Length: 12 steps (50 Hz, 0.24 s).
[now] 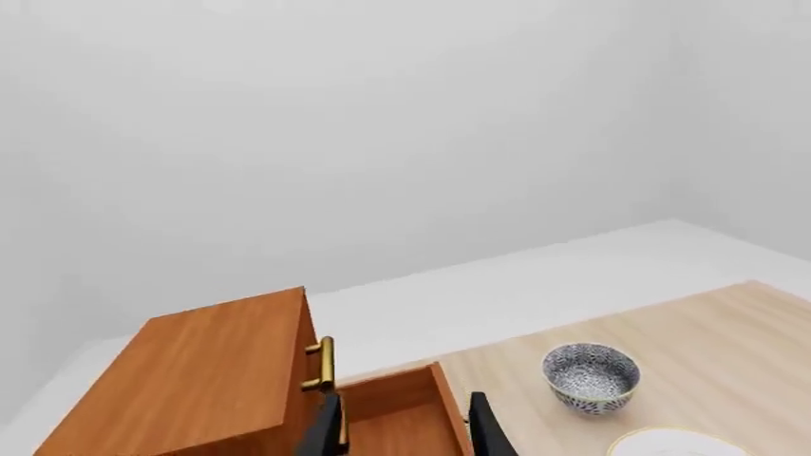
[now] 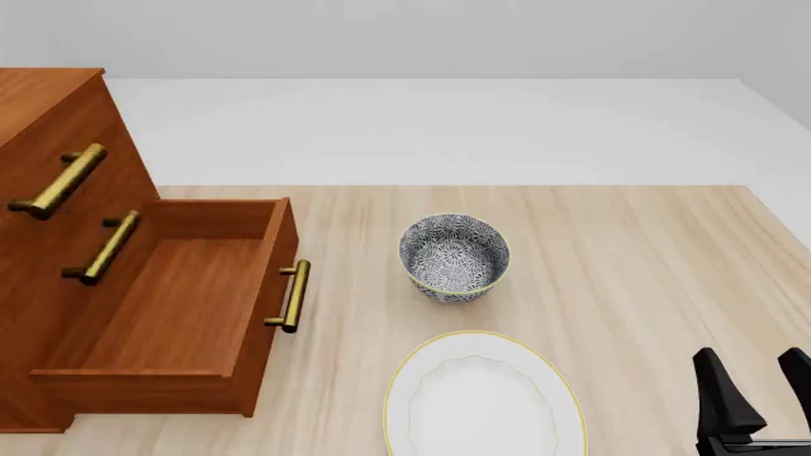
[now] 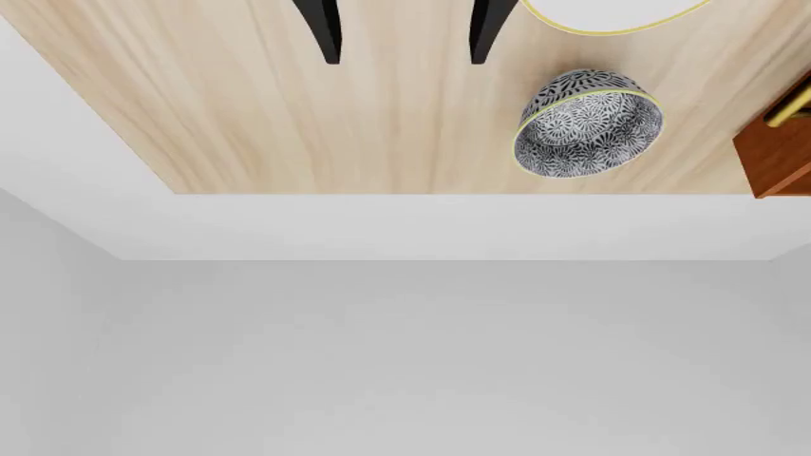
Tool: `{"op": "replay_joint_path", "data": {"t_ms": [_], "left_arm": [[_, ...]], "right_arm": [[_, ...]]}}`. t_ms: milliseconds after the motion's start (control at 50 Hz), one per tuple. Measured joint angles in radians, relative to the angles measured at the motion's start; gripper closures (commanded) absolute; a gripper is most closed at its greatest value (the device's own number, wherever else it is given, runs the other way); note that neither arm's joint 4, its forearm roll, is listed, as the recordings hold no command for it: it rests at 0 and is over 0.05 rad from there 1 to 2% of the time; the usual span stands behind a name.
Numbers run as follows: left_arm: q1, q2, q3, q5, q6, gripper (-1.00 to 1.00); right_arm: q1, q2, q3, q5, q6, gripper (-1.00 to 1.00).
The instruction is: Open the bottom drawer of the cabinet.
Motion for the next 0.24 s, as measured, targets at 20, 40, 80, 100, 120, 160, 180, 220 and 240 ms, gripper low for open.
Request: {"op": "replay_joint_path", "data": {"t_ms": [20, 40, 80, 100, 120, 160, 180, 220, 240], "left_arm": [[0.003, -0.005, -0.012, 0.006, -0.002, -1.0], [0.005, -0.009, -0.024, 0.012, -0.003, -1.0], [0.013, -0.019, -0.047, 0.022, -0.005, -1.0], [0.016, -0.023, -0.057, 0.027, -0.008, -1.0], [0.018, -0.027, -0.065, 0.031, -0.011, -1.0], [0.023, -0.034, -0.078, 0.036, -0.015, -1.0], [0.025, -0.037, -0.079, 0.033, -0.017, -1.0], [0.028, -0.042, -0.075, 0.023, -0.019, -1.0], [0.029, -0.044, -0.073, 0.018, -0.021, -1.0]], "right_arm": [[0.0, 0.0, 0.0, 0.0, 0.0, -1.0], [0.0, 0.0, 0.0, 0.0, 0.0, -1.0], [0.0, 0.0, 0.0, 0.0, 0.0, -1.0], [0.0, 0.0, 0.0, 0.0, 0.0, -1.0], [0.0, 0.0, 0.0, 0.0, 0.0, -1.0], [0.0, 0.0, 0.0, 0.0, 0.0, -1.0], [0.0, 0.0, 0.0, 0.0, 0.0, -1.0], [0.0, 0.0, 0.0, 0.0, 0.0, -1.0], [0.0, 0.0, 0.0, 0.0, 0.0, -1.0]]}}
